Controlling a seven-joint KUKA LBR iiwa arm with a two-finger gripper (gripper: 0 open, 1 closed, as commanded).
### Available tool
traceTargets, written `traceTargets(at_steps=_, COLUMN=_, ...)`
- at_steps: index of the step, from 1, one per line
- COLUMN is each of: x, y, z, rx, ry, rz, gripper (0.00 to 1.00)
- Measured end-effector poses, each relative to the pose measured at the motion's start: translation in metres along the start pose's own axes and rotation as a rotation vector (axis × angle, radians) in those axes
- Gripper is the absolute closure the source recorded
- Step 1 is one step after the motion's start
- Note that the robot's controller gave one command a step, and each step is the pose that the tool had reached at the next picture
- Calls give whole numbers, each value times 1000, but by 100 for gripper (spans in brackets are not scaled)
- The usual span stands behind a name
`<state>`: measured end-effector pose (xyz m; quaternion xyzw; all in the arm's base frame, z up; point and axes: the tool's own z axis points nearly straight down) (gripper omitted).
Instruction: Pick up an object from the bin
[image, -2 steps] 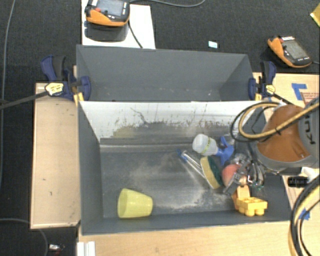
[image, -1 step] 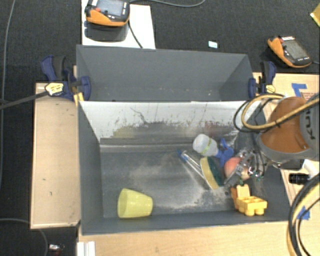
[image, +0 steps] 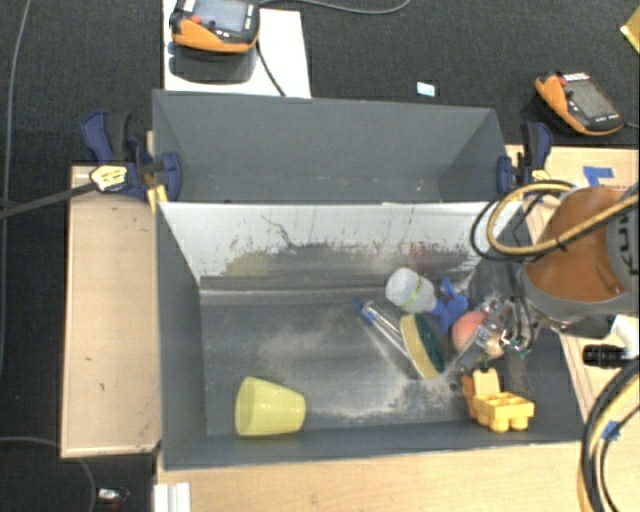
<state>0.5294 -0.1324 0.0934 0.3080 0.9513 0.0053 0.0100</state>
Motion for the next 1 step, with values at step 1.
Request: traceTargets(at_steps=1, x=26, y=32, z=-6, rx=-3, ry=-11, rz=-171, gripper=100)
